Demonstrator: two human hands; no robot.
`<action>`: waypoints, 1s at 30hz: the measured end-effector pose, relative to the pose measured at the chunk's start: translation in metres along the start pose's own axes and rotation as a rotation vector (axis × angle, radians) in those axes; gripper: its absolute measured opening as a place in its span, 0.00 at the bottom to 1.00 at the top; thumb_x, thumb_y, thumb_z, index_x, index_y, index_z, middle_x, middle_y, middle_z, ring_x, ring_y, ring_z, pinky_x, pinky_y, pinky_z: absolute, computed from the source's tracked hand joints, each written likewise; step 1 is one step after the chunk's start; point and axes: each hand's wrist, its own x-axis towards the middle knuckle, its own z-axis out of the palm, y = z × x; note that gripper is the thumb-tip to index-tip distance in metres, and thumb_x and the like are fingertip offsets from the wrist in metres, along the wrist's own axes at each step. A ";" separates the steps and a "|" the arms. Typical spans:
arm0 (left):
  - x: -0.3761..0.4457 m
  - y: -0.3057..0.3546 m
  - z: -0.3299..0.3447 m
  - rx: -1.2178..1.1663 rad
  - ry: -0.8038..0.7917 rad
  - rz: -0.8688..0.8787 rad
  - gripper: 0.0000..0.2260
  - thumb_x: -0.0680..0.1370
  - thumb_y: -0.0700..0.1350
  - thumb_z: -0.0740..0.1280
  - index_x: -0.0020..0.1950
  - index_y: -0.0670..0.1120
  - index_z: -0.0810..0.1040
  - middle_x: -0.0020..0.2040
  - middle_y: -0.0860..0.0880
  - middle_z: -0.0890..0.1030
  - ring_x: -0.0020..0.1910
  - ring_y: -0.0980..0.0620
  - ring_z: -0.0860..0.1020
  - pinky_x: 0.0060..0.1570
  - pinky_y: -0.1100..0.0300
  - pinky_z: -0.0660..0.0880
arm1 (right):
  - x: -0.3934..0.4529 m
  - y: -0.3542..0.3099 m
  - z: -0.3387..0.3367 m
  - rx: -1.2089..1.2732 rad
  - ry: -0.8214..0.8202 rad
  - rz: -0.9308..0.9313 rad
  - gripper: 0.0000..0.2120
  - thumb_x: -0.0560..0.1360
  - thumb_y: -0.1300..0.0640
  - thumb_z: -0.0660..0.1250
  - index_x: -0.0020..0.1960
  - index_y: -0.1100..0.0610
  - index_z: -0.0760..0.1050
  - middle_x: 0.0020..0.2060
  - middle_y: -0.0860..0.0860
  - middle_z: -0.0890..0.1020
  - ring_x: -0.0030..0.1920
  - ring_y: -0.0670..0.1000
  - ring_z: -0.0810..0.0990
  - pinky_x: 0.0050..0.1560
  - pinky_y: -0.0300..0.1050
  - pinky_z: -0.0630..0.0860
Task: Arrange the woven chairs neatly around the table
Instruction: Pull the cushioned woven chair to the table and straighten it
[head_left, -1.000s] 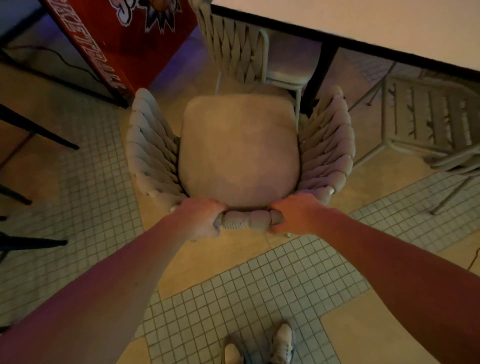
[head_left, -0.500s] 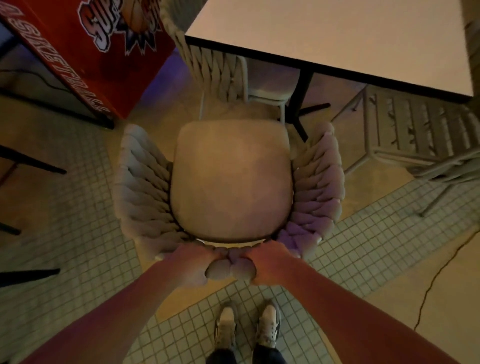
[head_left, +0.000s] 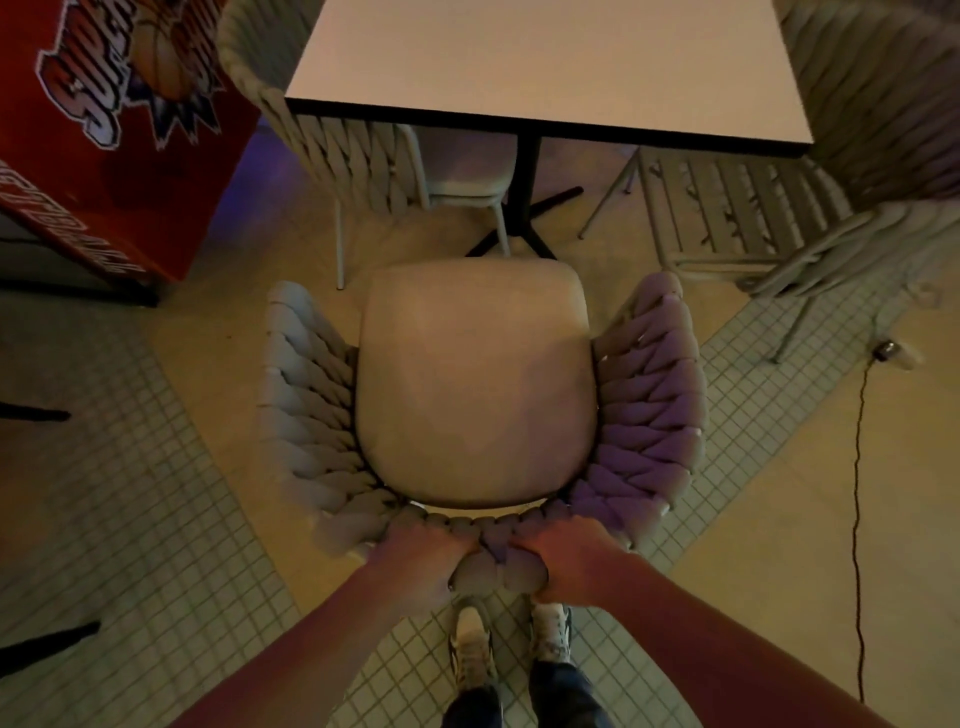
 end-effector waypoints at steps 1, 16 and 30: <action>-0.001 0.001 0.000 -0.002 -0.010 0.007 0.21 0.72 0.47 0.65 0.65 0.49 0.66 0.58 0.46 0.76 0.55 0.41 0.76 0.47 0.48 0.71 | -0.002 0.000 0.004 0.015 0.007 0.008 0.24 0.65 0.44 0.68 0.60 0.45 0.71 0.56 0.49 0.77 0.57 0.56 0.76 0.51 0.53 0.76; -0.002 -0.071 -0.047 -0.185 0.190 -0.229 0.36 0.72 0.72 0.50 0.78 0.57 0.52 0.79 0.51 0.55 0.78 0.48 0.49 0.75 0.45 0.50 | -0.007 0.076 -0.048 0.179 0.568 0.166 0.29 0.68 0.45 0.67 0.68 0.51 0.71 0.65 0.51 0.76 0.62 0.57 0.75 0.66 0.49 0.68; 0.017 -0.167 -0.068 -0.476 0.498 -0.935 0.39 0.76 0.41 0.64 0.78 0.56 0.42 0.74 0.38 0.58 0.60 0.34 0.74 0.52 0.41 0.76 | 0.006 0.190 -0.071 0.215 0.579 0.594 0.39 0.72 0.65 0.63 0.78 0.49 0.50 0.79 0.50 0.43 0.75 0.66 0.54 0.59 0.61 0.74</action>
